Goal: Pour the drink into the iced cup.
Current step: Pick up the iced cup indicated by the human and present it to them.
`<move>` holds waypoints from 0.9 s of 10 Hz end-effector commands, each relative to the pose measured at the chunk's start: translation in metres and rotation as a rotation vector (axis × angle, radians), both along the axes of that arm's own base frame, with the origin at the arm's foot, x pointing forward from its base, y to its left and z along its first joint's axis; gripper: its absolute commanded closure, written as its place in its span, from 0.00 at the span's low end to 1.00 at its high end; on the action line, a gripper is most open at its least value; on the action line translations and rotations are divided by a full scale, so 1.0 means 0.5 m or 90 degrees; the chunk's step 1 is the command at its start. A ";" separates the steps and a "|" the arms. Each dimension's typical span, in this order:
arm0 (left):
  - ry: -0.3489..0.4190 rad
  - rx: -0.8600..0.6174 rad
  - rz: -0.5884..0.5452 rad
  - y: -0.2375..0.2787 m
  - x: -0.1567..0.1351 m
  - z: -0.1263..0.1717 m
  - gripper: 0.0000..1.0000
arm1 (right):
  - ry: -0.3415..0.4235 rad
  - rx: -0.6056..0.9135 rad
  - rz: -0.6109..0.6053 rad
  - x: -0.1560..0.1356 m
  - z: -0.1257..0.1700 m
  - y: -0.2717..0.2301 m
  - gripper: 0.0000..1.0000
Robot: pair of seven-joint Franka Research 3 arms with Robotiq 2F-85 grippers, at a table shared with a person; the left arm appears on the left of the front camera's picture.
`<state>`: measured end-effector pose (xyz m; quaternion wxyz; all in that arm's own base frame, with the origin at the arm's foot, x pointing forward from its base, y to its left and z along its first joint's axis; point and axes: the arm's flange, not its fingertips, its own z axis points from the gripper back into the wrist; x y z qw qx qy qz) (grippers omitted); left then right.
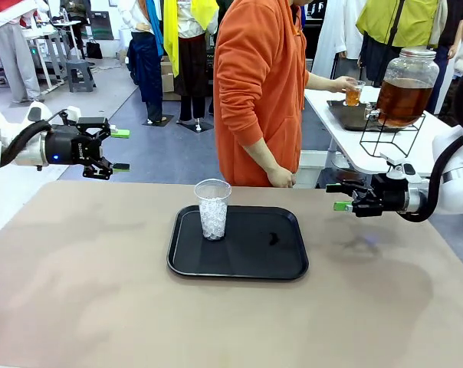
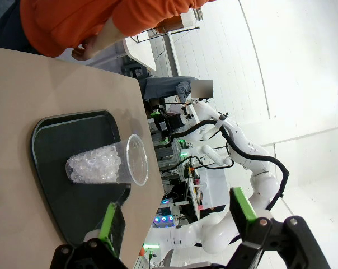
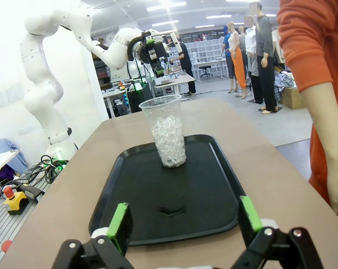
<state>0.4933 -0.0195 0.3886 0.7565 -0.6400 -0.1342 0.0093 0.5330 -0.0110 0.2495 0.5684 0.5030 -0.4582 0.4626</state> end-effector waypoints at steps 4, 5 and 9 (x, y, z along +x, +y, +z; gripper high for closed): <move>-0.009 -0.005 -0.003 0.000 -0.001 0.002 0.00 | -0.002 0.002 0.001 0.002 0.006 0.003 0.00; -0.009 -0.005 -0.003 0.000 -0.001 0.002 0.00 | -0.002 0.002 0.001 0.002 0.006 0.003 0.00; -0.009 -0.005 -0.003 0.000 -0.001 0.002 0.00 | -0.002 0.002 0.001 0.002 0.006 0.003 0.00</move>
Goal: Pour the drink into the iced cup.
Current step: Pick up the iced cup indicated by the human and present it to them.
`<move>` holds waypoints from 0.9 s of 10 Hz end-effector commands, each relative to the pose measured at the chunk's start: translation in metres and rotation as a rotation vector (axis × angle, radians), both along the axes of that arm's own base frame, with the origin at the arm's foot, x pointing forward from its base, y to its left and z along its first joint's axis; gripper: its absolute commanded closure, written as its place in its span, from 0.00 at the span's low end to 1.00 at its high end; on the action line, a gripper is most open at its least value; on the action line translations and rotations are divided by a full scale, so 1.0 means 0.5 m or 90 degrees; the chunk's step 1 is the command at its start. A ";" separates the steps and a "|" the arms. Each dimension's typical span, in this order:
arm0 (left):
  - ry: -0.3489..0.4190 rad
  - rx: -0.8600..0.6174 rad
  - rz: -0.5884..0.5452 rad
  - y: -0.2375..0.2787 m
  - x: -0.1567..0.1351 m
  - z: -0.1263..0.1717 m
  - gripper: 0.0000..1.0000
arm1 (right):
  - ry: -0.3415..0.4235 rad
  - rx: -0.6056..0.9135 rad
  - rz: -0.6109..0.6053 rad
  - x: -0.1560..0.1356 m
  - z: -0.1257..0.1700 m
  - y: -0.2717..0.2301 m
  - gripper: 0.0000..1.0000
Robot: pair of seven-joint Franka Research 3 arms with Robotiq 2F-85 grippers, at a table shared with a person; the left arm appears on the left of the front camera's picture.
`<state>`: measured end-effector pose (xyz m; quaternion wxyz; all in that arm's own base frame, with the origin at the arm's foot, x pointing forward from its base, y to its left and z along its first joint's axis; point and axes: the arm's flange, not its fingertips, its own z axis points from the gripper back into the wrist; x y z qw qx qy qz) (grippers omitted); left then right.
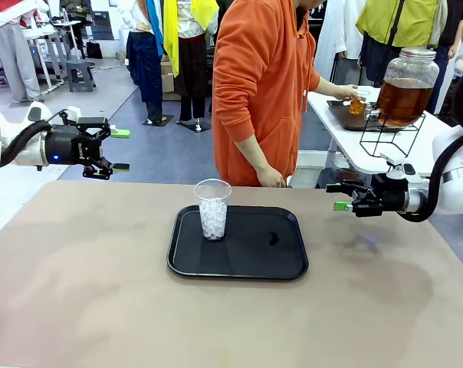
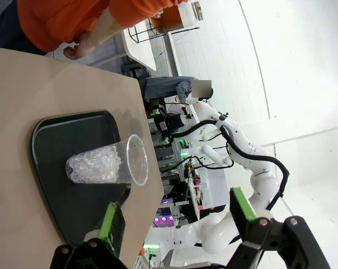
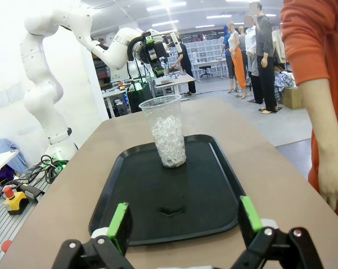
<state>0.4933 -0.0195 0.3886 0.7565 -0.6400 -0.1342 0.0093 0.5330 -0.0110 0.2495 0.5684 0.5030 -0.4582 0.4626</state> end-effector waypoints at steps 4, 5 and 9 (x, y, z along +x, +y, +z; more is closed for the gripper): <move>-0.009 -0.005 -0.003 0.000 -0.001 0.002 0.00 | -0.002 0.002 0.001 0.002 0.006 0.003 0.00; -0.009 -0.005 -0.003 0.000 -0.001 0.002 0.00 | -0.002 0.002 0.001 0.002 0.006 0.003 0.00; -0.009 -0.005 -0.003 0.000 -0.001 0.002 0.00 | -0.002 0.002 0.001 0.002 0.006 0.003 0.00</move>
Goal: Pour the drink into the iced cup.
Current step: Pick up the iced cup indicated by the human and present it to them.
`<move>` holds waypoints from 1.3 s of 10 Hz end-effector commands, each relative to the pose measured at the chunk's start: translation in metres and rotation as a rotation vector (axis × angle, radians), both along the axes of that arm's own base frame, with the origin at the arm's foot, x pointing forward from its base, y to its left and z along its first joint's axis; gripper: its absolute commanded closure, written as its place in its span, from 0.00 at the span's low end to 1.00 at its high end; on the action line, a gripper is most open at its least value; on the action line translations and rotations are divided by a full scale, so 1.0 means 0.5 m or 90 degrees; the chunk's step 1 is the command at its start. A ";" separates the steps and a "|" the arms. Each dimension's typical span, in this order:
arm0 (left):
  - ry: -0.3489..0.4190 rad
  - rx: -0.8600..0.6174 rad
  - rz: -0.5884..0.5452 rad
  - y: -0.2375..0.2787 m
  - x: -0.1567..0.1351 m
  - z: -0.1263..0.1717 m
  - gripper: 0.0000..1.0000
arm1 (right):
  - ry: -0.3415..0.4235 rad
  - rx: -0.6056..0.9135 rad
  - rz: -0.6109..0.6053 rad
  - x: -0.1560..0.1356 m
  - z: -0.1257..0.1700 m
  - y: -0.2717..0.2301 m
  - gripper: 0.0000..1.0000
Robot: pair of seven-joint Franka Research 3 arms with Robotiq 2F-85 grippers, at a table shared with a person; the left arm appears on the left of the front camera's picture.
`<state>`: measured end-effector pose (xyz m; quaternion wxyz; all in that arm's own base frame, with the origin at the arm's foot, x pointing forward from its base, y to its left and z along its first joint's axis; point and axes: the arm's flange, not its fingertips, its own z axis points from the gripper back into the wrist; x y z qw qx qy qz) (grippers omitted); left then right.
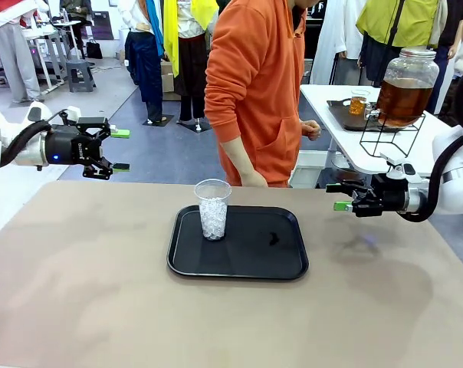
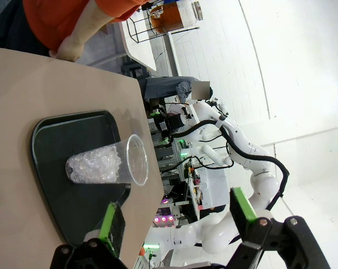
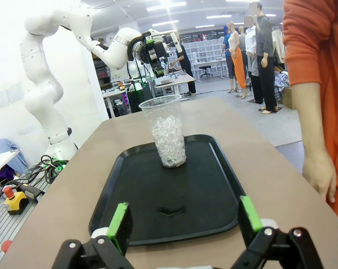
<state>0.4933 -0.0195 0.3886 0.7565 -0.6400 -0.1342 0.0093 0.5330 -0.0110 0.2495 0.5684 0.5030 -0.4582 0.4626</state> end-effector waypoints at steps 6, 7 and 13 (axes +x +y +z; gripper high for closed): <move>-0.009 -0.005 -0.003 0.000 -0.001 0.002 0.00 | -0.002 0.002 0.001 0.002 0.006 0.003 0.00; -0.009 -0.005 -0.003 0.000 -0.001 0.002 0.00 | -0.002 0.002 0.001 0.002 0.006 0.003 0.00; -0.009 -0.005 -0.003 0.000 -0.001 0.002 0.00 | -0.002 0.002 0.001 0.002 0.006 0.003 0.00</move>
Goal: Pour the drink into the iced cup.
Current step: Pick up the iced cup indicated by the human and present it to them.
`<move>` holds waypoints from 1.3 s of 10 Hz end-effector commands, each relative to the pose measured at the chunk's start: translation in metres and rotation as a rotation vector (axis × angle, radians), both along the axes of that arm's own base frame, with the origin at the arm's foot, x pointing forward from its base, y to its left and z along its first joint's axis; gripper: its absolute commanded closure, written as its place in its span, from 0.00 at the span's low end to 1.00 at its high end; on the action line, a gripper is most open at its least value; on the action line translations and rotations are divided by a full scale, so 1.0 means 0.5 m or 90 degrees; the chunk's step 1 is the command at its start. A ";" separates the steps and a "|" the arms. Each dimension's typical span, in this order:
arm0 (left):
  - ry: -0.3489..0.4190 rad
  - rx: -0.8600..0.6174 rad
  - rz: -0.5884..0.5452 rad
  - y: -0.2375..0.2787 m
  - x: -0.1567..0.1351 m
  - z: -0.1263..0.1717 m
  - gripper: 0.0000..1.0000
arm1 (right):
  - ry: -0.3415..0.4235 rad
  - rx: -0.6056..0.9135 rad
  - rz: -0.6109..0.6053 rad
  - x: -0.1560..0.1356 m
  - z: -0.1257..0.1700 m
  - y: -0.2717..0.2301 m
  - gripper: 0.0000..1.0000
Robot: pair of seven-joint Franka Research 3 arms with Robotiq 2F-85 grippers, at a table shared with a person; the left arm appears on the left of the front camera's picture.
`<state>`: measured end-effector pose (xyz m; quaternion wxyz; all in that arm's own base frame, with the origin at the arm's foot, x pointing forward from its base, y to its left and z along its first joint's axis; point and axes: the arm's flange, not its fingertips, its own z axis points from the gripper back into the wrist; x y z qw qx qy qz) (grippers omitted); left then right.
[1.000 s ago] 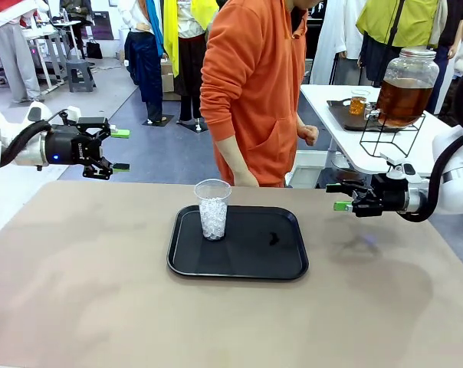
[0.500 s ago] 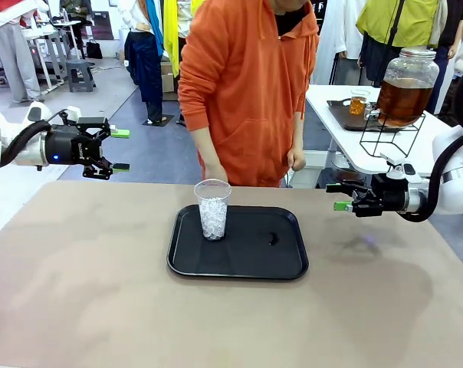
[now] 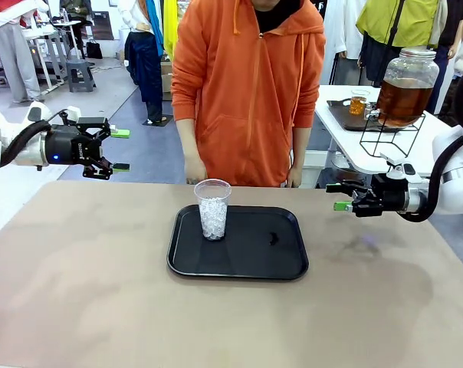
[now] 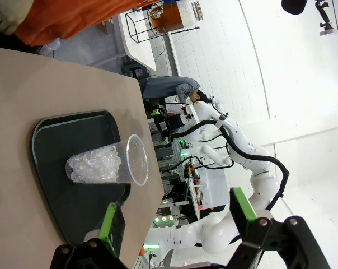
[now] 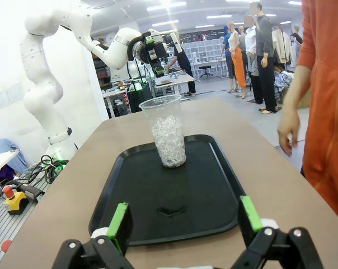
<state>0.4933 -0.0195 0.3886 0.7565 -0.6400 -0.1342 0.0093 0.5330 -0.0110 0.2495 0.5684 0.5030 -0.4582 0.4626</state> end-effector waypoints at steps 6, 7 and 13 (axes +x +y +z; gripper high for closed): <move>-0.009 -0.005 -0.003 0.000 -0.001 0.002 0.00 | -0.002 0.002 0.001 0.002 0.006 0.003 0.00; -0.009 -0.005 -0.003 0.000 -0.001 0.002 0.00 | -0.002 0.002 0.001 0.002 0.006 0.003 0.00; -0.009 -0.005 -0.003 0.000 -0.001 0.002 0.00 | -0.002 0.002 0.001 0.002 0.006 0.003 0.00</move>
